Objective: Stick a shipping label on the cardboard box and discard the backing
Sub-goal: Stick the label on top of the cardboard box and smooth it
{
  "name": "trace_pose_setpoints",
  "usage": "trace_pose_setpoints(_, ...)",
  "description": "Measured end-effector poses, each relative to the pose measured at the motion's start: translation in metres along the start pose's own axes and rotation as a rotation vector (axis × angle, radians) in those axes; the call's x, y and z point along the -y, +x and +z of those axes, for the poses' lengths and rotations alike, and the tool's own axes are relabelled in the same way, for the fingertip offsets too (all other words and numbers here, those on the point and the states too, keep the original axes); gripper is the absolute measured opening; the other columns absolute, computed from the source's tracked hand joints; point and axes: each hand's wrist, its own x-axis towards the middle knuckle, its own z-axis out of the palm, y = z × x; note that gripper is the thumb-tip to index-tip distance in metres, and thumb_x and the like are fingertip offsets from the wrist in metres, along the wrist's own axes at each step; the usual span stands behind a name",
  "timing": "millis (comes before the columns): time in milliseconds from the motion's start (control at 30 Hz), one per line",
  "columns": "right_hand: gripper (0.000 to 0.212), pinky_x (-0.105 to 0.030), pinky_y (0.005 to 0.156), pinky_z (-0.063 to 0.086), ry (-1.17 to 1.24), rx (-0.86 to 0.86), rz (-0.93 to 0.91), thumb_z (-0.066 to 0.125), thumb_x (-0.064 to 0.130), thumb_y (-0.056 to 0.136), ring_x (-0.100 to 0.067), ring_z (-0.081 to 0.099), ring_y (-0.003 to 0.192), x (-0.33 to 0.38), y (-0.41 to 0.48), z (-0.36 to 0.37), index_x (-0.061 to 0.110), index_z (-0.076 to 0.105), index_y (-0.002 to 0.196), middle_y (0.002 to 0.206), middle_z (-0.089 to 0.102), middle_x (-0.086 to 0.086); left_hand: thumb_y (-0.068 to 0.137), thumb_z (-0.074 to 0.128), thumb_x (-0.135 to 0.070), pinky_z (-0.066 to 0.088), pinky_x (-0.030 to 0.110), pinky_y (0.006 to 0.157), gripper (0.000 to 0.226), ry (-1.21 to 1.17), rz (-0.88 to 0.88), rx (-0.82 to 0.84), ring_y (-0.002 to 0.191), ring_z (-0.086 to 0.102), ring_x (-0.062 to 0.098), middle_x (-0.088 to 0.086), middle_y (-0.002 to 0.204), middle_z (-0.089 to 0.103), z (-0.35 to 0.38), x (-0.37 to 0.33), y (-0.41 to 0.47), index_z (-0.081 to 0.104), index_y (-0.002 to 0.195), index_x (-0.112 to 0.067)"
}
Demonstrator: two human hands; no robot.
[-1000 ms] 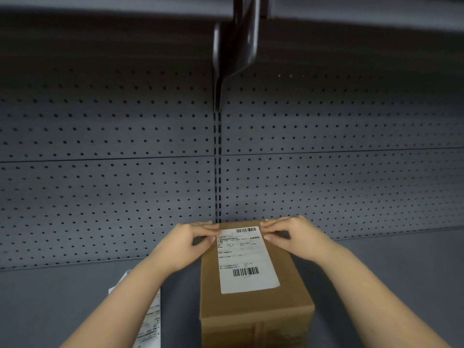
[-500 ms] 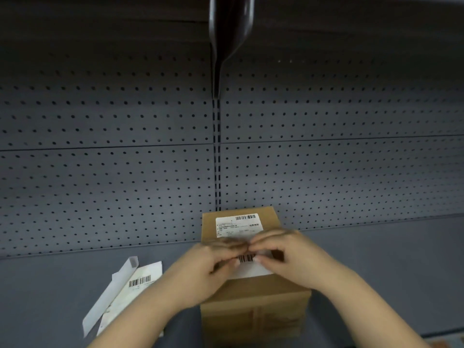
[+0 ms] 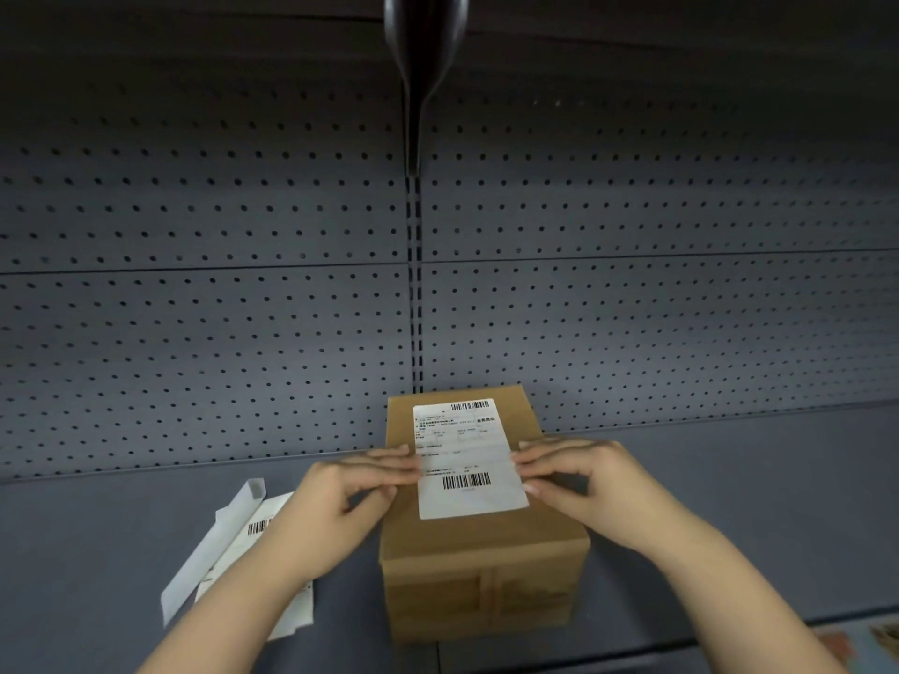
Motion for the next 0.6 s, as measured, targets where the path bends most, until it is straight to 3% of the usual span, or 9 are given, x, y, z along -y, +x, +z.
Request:
trace_pose_setpoints(167, 0.019, -0.025, 0.104, 0.043, -0.062, 0.028, 0.031, 0.076, 0.020, 0.080, 0.012, 0.057, 0.108, 0.006, 0.005, -0.004, 0.026, 0.076, 0.097, 0.109, 0.071, 0.017, 0.084, 0.058, 0.004, 0.033, 0.011, 0.107, 0.050, 0.076, -0.020, -0.014, 0.118, 0.047, -0.018, -0.039, 0.109, 0.062, -0.001, -0.010, 0.006, 0.070, 0.102, -0.042)
trace_pose_setpoints(367, 0.015, -0.023, 0.097, 0.047, -0.139, 0.203, -0.124, 0.070, 0.023, 0.084, 0.003, 0.059, 0.103, 0.042, 0.010, 0.016, 0.024, 0.075, 0.098, 0.106, 0.071, 0.015, 0.081, 0.059, -0.004, 0.041, 0.013, 0.099, 0.036, 0.050, 0.150, 0.096, 0.112, 0.057, -0.009, -0.015, 0.115, 0.070, 0.023, -0.046, 0.007, 0.075, 0.105, -0.025)
trace_pose_setpoints(600, 0.019, -0.021, 0.100, 0.045, -0.024, 0.186, -0.065, 0.072, 0.028, 0.082, 0.009, 0.058, 0.108, 0.032, -0.004, 0.014, 0.029, 0.075, 0.101, 0.112, 0.070, 0.019, 0.087, 0.061, -0.025, 0.034, 0.015, 0.108, 0.027, 0.040, 0.158, 0.098, 0.123, 0.051, -0.005, -0.016, 0.123, 0.067, 0.019, -0.033, -0.010, 0.072, 0.112, -0.026)
